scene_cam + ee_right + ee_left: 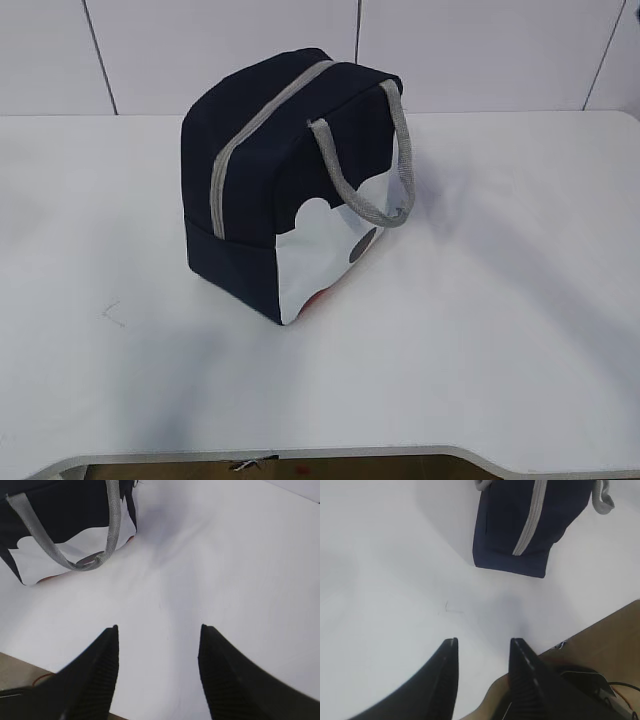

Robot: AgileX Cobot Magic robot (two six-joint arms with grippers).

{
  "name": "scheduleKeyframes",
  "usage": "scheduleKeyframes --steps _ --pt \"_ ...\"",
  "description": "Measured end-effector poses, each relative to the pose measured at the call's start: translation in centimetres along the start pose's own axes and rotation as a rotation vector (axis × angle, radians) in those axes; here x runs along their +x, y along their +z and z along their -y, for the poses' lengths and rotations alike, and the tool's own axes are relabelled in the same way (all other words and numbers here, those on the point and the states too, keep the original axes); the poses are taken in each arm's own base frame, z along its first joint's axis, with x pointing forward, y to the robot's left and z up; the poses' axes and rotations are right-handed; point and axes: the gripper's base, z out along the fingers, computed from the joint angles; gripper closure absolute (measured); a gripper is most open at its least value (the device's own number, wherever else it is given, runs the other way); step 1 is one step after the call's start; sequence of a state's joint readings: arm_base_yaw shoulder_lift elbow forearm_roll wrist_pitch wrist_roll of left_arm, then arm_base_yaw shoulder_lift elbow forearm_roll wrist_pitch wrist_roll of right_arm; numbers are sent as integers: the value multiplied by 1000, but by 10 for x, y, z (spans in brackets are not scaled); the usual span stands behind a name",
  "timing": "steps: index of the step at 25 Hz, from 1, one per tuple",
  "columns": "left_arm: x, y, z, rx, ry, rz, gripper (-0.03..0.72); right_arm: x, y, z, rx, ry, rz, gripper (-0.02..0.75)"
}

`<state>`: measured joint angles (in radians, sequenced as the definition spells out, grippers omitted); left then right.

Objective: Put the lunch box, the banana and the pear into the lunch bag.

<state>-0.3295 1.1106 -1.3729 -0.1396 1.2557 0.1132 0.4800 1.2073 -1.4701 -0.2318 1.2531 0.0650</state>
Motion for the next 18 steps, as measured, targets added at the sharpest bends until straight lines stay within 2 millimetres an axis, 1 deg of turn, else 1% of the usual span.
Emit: scheduleKeyframes --steps 4,5,11,15,18 --pt "29 -28 5 -18 24 64 430 37 -37 8 -1 16 74 309" --pt "36 -32 6 -19 27 74 433 48 -45 10 -1 20 91 309" --pt "82 -66 13 -28 49 182 445 105 -86 18 1 47 215 310" --pt "111 -78 17 -33 59 239 452 136 -99 21 2 60 271 310" --pt "132 -83 19 -36 63 273 452 158 -101 21 2 62 293 310"
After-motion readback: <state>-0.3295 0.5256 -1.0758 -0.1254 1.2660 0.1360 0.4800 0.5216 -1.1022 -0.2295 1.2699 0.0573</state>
